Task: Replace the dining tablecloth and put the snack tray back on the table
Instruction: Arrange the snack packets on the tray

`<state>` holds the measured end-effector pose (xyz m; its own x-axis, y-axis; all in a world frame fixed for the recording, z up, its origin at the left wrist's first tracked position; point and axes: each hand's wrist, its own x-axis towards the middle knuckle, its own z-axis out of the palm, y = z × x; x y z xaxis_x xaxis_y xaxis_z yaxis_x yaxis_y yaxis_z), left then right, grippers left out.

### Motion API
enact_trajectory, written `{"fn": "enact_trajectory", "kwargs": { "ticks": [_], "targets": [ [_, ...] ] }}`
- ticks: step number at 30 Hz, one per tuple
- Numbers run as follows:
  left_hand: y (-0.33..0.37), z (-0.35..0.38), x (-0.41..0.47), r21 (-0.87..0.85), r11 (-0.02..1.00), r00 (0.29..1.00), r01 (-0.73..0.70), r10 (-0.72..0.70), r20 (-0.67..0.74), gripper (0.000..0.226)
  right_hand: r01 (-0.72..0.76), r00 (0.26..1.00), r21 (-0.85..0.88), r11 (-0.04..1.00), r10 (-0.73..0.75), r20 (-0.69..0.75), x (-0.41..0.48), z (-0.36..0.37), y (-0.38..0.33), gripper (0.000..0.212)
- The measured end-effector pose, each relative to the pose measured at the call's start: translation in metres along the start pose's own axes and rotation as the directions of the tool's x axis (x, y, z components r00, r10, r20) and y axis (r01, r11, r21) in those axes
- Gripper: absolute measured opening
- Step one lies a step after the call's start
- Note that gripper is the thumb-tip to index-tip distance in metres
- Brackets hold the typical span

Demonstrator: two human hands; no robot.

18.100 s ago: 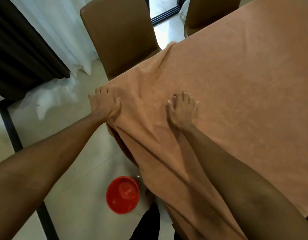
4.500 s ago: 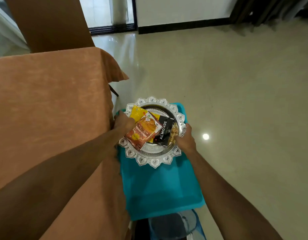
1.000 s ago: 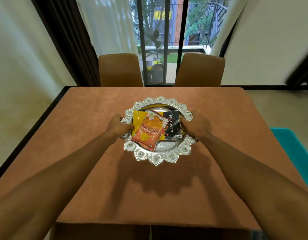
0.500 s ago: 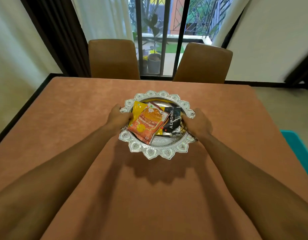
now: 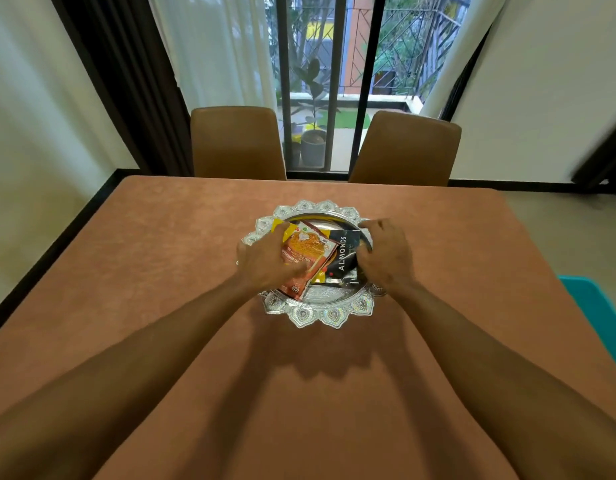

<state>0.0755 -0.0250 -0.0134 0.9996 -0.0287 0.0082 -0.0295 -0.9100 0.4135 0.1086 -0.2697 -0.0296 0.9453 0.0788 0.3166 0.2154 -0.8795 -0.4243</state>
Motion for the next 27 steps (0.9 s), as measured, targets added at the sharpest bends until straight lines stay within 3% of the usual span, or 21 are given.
{"fn": "enact_trajectory", "kwargs": {
  "ticks": [4,9,15,20,24,27],
  "targets": [
    [0.016,-0.006,0.004,-0.234,0.961,0.987,0.147,-0.125,0.105,0.099,0.077,0.969,0.071,0.995,-0.091,0.231,0.011,-0.008,-0.015,0.056],
    [0.001,-0.025,0.004,-0.400,0.900,0.981,0.172,-0.194,-0.014,0.022,0.126,0.899,0.046,0.991,-0.134,0.417,0.034,-0.006,-0.023,0.051],
    [-0.039,-0.040,-0.007,-0.761,0.630,0.954,0.156,-0.296,-0.050,0.029,0.172,0.813,-0.200,0.965,-0.024,0.582,0.048,0.008,-0.031,0.079],
    [-0.050,-0.035,-0.014,-0.835,0.517,0.945,0.190,-0.327,0.013,0.027,-0.005,0.810,-0.233,0.972,0.140,0.569,0.068,0.012,-0.047,0.100],
    [-0.051,-0.034,-0.018,-0.817,0.540,0.929,0.204,-0.369,-0.011,0.028,-0.127,0.817,-0.166,0.978,0.199,0.541,0.075,0.002,-0.049,0.057],
    [-0.052,-0.032,-0.022,-0.809,0.547,0.909,0.216,-0.415,-0.038,0.029,-0.186,0.845,0.009,0.982,0.155,0.511,0.076,-0.016,-0.048,0.022]
  ]
}}
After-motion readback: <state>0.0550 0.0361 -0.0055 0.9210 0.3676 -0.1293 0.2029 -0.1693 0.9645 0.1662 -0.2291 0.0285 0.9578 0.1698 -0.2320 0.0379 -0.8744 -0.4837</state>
